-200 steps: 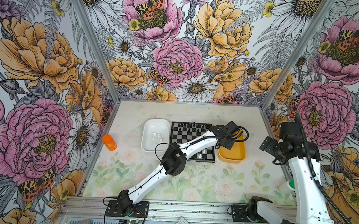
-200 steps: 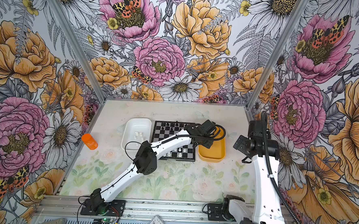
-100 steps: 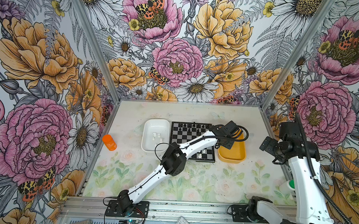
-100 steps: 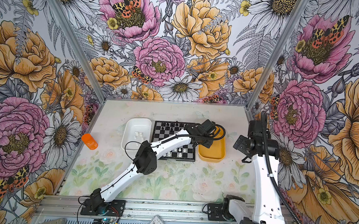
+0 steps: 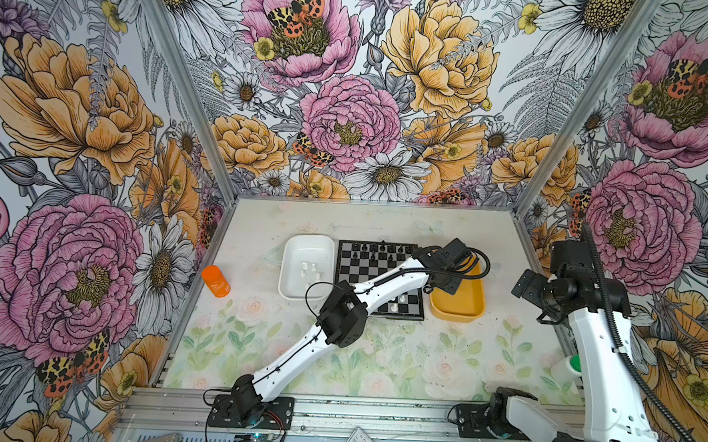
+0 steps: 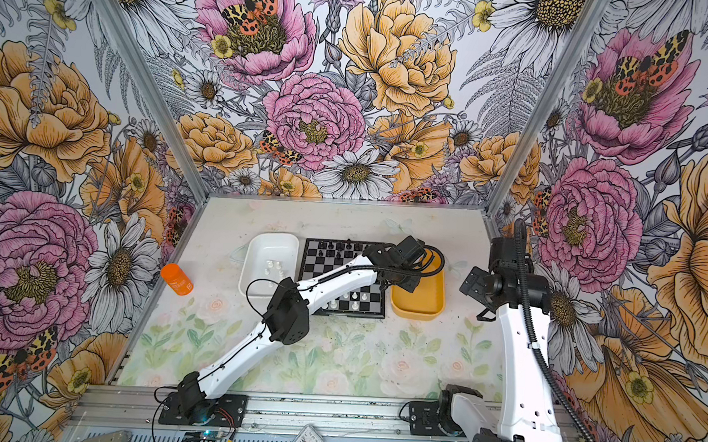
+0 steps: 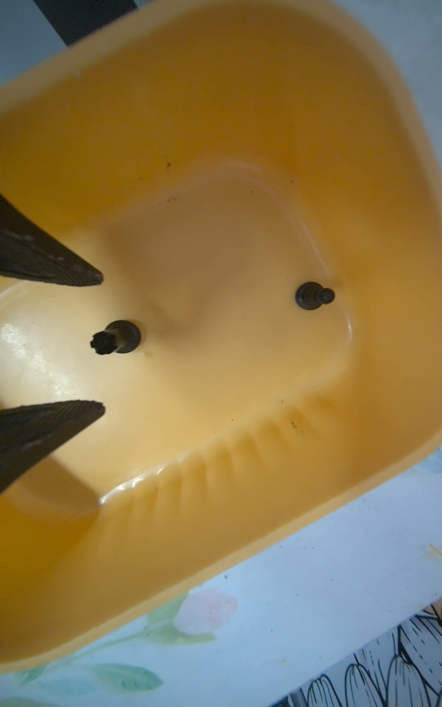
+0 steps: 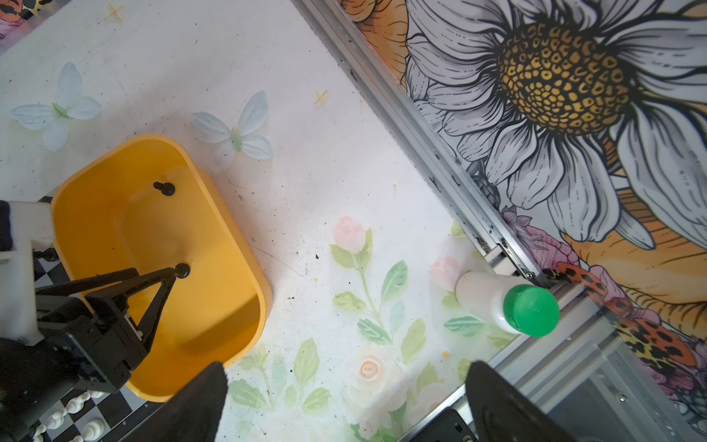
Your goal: Set up the chess pieces on the board
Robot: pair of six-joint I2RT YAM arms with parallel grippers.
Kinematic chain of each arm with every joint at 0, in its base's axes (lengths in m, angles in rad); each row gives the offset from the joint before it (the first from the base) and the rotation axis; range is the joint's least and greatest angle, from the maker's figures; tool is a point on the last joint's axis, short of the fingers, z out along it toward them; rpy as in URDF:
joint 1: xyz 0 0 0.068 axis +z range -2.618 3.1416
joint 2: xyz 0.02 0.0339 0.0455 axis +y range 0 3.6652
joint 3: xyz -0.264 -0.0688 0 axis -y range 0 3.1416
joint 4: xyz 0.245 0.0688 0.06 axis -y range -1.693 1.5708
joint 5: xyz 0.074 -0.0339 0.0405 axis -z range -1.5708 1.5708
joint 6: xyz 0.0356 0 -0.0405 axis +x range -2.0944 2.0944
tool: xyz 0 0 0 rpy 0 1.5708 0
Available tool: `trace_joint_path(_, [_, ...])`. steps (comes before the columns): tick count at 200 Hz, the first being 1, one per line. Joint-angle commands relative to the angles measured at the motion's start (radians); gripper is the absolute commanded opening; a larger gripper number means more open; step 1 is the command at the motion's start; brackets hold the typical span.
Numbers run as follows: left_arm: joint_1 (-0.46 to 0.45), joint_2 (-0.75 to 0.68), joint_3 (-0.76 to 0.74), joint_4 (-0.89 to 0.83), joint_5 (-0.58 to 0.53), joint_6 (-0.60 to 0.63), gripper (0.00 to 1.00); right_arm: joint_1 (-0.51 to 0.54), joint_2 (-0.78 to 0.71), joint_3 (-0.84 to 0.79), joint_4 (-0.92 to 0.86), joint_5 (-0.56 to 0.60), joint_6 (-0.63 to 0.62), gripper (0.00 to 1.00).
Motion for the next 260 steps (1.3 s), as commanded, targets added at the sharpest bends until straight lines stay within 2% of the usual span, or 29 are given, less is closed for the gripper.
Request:
trace_joint_path(1, [0.010, 0.013, 0.013, 0.023, 0.000, 0.004, 0.51, -0.006, -0.011, 0.000, -0.001, 0.014, -0.009, 1.00])
trace_joint_path(128, [0.010, 0.019, 0.011, 0.028, 0.014, 0.001, 0.50, -0.009, -0.016, -0.023, 0.005, 0.012, -0.004, 1.00])
trace_joint_path(260, [0.016, -0.108, 0.062, 0.054, -0.017, 0.054, 0.54, -0.014, -0.021, -0.044, 0.033, -0.015, -0.012, 1.00])
